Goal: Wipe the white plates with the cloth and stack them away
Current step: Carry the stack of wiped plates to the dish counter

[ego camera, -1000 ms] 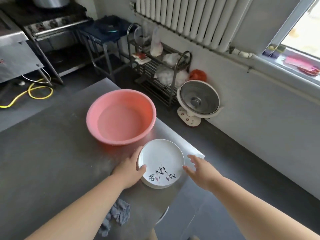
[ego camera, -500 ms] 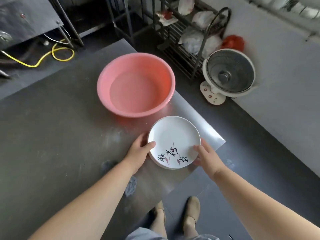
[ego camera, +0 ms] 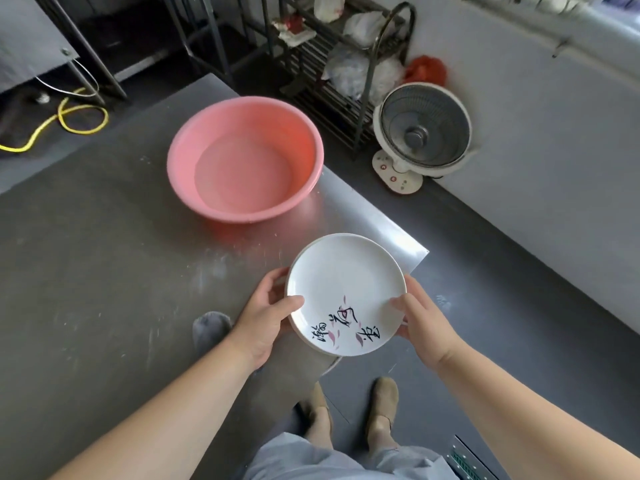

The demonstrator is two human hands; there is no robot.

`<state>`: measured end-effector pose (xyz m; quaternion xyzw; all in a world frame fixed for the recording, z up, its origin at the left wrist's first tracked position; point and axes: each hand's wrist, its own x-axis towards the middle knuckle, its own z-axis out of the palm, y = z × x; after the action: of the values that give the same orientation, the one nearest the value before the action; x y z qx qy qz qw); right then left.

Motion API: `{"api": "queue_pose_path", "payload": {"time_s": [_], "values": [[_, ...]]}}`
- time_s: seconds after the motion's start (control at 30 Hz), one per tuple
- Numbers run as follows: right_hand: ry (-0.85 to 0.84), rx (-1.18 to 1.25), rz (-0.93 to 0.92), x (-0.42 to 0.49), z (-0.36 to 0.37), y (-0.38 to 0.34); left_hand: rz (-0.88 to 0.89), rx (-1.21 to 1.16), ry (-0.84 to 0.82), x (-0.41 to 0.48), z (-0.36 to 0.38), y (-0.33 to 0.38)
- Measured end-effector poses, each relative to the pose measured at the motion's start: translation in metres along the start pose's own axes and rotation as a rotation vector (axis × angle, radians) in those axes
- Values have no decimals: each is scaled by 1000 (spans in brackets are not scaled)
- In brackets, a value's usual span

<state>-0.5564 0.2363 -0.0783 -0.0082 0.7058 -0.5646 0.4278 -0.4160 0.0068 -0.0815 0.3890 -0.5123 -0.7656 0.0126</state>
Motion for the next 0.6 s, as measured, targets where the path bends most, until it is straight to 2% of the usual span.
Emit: {"api": "queue_pose_path", "payload": {"time_s": [0.3, 0.6], "values": [[-49, -18, -75, -65, 21, 21, 108, -12, -5, -77, -23, -19], [-210, -100, -125, -133, 74, 80, 130, -174, 157, -195, -73, -99]]}}
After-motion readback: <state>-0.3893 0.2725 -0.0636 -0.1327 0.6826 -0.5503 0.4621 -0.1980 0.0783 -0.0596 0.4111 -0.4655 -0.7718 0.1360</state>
